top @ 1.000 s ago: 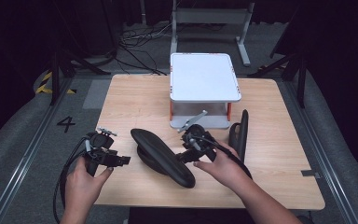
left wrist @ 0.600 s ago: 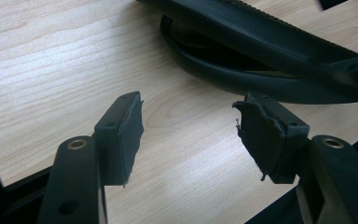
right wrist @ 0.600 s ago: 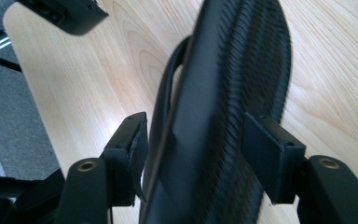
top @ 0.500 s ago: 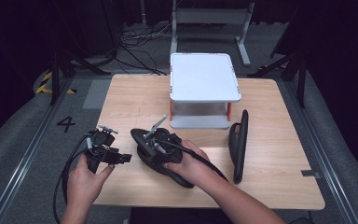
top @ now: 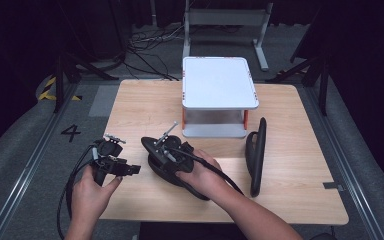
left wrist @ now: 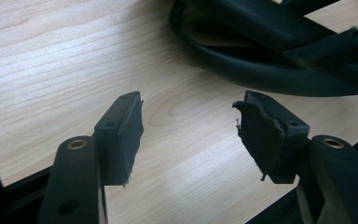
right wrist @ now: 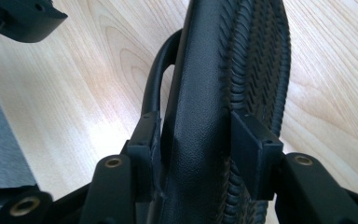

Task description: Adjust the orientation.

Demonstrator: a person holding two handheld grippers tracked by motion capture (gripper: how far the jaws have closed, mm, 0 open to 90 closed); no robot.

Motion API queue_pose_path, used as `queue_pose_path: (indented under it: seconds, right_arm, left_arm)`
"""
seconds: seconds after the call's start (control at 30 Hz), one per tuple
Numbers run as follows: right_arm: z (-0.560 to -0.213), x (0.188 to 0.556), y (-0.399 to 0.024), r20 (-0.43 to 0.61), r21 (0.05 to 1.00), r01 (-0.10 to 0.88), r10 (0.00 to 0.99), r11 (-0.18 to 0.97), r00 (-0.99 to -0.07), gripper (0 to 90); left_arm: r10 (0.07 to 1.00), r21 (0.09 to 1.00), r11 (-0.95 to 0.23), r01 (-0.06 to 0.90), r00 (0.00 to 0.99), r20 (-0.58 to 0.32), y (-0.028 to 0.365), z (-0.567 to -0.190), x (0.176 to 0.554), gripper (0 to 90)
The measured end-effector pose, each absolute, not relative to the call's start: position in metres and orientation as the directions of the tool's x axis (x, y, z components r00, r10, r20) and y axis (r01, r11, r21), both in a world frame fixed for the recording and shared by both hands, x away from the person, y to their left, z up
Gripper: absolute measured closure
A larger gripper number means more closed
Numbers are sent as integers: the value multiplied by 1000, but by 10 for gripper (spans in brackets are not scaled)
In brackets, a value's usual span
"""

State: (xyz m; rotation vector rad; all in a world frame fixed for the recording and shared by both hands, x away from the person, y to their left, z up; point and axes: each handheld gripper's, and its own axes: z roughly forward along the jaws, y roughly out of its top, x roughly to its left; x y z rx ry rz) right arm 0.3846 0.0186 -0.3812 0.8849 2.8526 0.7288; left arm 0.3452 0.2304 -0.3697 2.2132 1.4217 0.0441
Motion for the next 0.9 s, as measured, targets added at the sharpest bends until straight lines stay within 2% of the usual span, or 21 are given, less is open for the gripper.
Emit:
queue_pose_path:
  seconds: [0.07, 0.17, 0.27, 0.33, 0.47, 0.6, 0.67, 0.8, 0.9]
  right_arm:
    - [-379, 386, 12, 141, 463, 553, 559, 692, -817, 554]
    - [-374, 388, -4, 297, 472, 622, 551, 625, -780, 554]
    - [-370, 386, -14, 341, 471, 647, 552, 600, -761, 556]
    - [-369, 385, -26, 325, 484, 651, 572, 584, -754, 609]
    - [-366, 392, -47, 290, 493, 670, 621, 555, -728, 569]
    - [-365, 395, -55, 233, 502, 664, 652, 555, -721, 615]
    - [-365, 396, -59, 168, 504, 659, 685, 558, -709, 642]
    - [-370, 394, -64, 67, 463, 665, 725, 585, -685, 679]
    - [-378, 390, -68, 60, 415, 683, 731, 601, -679, 666]
  left_arm:
    - [859, 430, -322, 843, 451, -241, 229, -370, 345, 397]
    - [859, 426, -328, 843, 454, -237, 229, -370, 347, 397]
    - [858, 419, -327, 847, 452, -244, 228, -371, 349, 399]
    - [858, 414, -330, 848, 453, -243, 226, -372, 350, 401]
    - [855, 415, -335, 846, 458, -243, 224, -373, 352, 401]
    - [850, 406, -350, 844, 469, -242, 219, -374, 355, 400]
    - [846, 400, -360, 843, 475, -242, 217, -376, 357, 400]
    - [842, 387, -368, 845, 480, -247, 212, -381, 360, 400]
    - [836, 377, -391, 840, 495, -238, 206, -386, 362, 400]
